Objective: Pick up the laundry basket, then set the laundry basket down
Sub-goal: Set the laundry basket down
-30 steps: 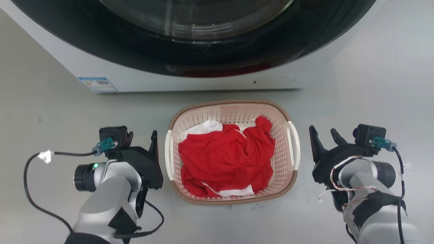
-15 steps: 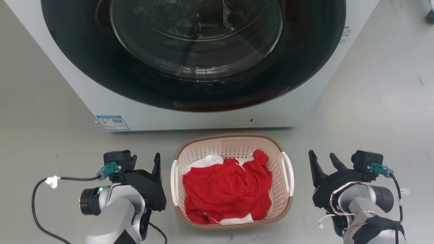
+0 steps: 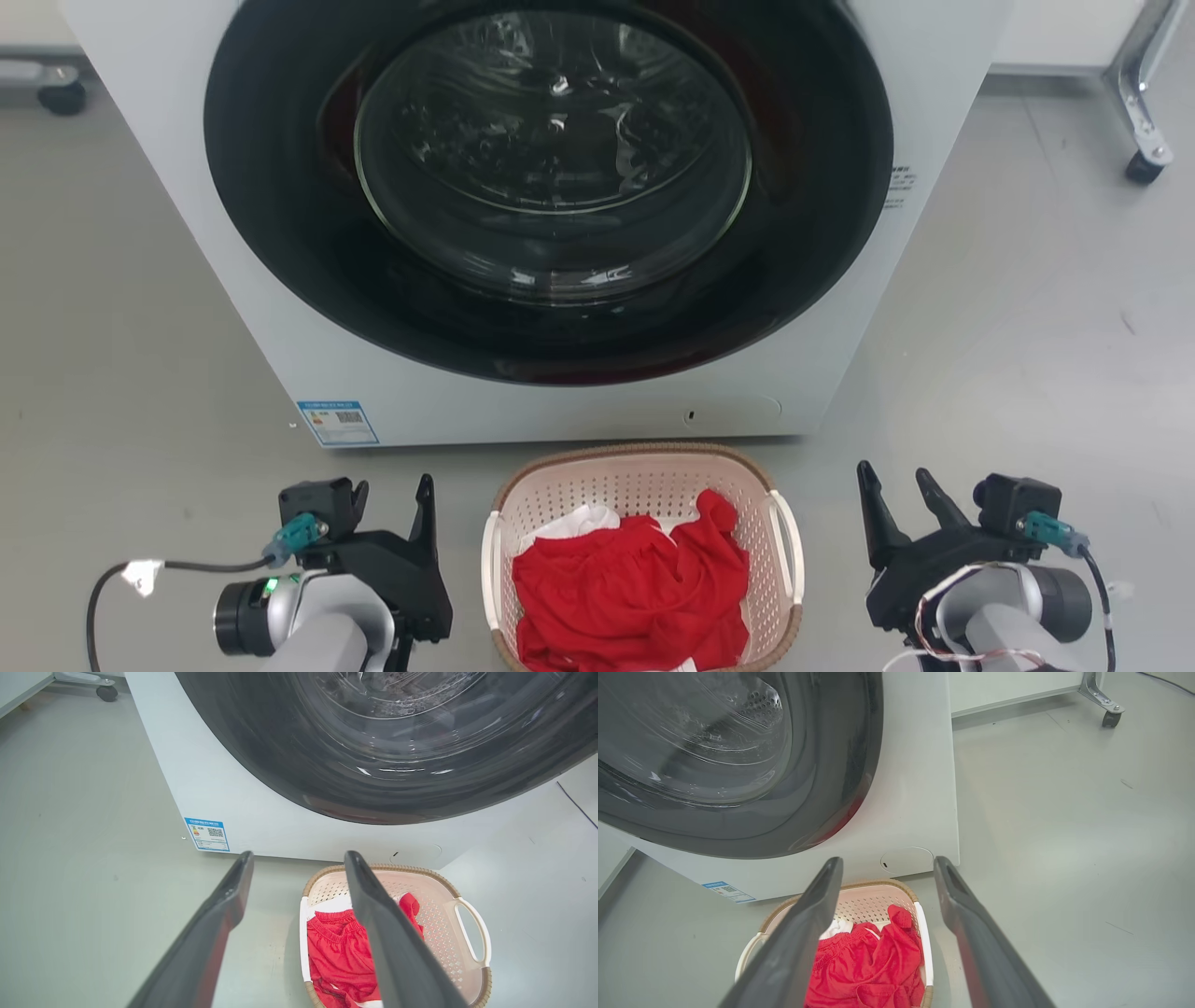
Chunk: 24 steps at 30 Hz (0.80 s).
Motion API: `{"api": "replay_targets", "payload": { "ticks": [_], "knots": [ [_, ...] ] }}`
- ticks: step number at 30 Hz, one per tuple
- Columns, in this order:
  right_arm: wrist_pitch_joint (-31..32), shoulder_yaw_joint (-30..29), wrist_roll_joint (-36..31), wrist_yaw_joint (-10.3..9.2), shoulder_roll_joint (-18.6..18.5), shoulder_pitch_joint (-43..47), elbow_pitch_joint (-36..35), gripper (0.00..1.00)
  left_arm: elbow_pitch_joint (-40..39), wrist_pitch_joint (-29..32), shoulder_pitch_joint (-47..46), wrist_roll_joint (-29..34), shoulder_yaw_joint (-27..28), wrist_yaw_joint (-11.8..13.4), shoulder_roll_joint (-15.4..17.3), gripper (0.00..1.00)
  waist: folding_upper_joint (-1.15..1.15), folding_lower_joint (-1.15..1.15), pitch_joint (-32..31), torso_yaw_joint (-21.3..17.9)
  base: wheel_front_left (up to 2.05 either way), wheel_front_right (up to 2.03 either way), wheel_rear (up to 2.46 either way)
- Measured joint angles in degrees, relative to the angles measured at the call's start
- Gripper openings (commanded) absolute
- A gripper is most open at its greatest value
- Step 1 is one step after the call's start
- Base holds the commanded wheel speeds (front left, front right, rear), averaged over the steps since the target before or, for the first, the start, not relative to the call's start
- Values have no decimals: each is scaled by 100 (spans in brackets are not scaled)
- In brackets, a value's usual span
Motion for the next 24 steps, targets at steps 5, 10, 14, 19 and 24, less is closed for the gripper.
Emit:
{"api": "replay_targets", "payload": {
  "ticks": [5, 10, 14, 19, 24],
  "knots": [
    [0, -15, -149, -73, -57, 354, -358, 100, -419, 0, 344, 227, 65, 85, 91, 100, 0, 0, -210, 5, 0, 0, 0],
    [0, -16, -289, -155, -97, 798, -826, 100, -988, 0, 790, 469, 145, 147, 193, 100, 0, 0, -441, 13, 0, 0, 0],
    [0, -20, -458, -255, -162, 1155, -1249, 100, -1460, 0, 1181, 678, 236, 207, 290, 100, 0, 0, -587, 18, 0, 0, 0],
    [-1, -31, -597, -358, -191, 1539, -1820, 100, -2053, 0, 1600, 937, 388, 241, 397, 100, 1, 0, -673, 18, 0, 0, 0],
    [-1, -57, -691, -458, -211, 1884, -2324, 100, -2546, 0, 1986, 1131, 531, 281, 472, 100, 1, 1, -759, 3, 0, 0, 0]
  ]
}}
